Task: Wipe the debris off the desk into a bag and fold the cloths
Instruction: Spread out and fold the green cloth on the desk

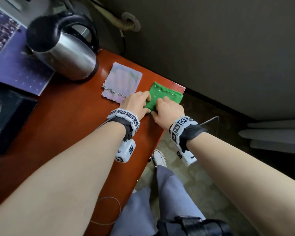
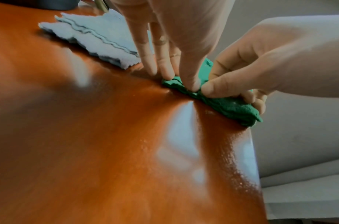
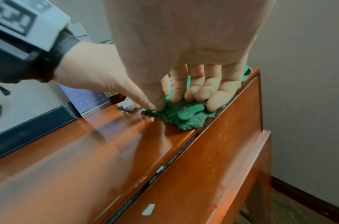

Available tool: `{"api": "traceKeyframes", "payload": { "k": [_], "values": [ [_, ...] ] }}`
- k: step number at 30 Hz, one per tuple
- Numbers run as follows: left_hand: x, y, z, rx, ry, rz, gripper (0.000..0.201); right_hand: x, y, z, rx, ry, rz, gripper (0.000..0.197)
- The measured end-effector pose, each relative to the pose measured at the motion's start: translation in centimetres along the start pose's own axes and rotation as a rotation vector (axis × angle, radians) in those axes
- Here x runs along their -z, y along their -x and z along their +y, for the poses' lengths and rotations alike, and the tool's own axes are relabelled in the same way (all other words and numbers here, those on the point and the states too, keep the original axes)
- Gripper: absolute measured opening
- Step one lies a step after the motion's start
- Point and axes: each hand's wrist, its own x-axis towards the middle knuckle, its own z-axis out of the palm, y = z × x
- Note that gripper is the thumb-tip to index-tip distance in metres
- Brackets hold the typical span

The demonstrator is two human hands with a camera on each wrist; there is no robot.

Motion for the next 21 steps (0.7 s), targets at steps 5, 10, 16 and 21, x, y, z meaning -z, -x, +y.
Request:
{"api": "traceKeyframes", "payload": {
  "k": [5, 10, 16, 21],
  "values": [
    [0.1, 0.4, 0.3, -0.069, -0.114, -0.017, 0.021, 0.1, -0.1, -0.1, 0.023, 0.027, -0.005, 0.025],
    [0.7, 0.8, 1.0, -0.108, -0.202, 0.000, 0.015, 0.9, 0.2, 0.0, 0.062, 0.040, -0.002, 0.015],
    [2.3, 2.8, 1.6, 0.050, 0.051, 0.071, 0.008, 3.8, 0.2, -0.3, 0.029, -0.209, -0.045, 0.012],
    [5.6, 5.7, 2.1, 0.146, 0.170, 0.083, 0.024, 8.7, 0.6, -3.2, 0.128, -0.243, -0.093, 0.018]
  ]
}}
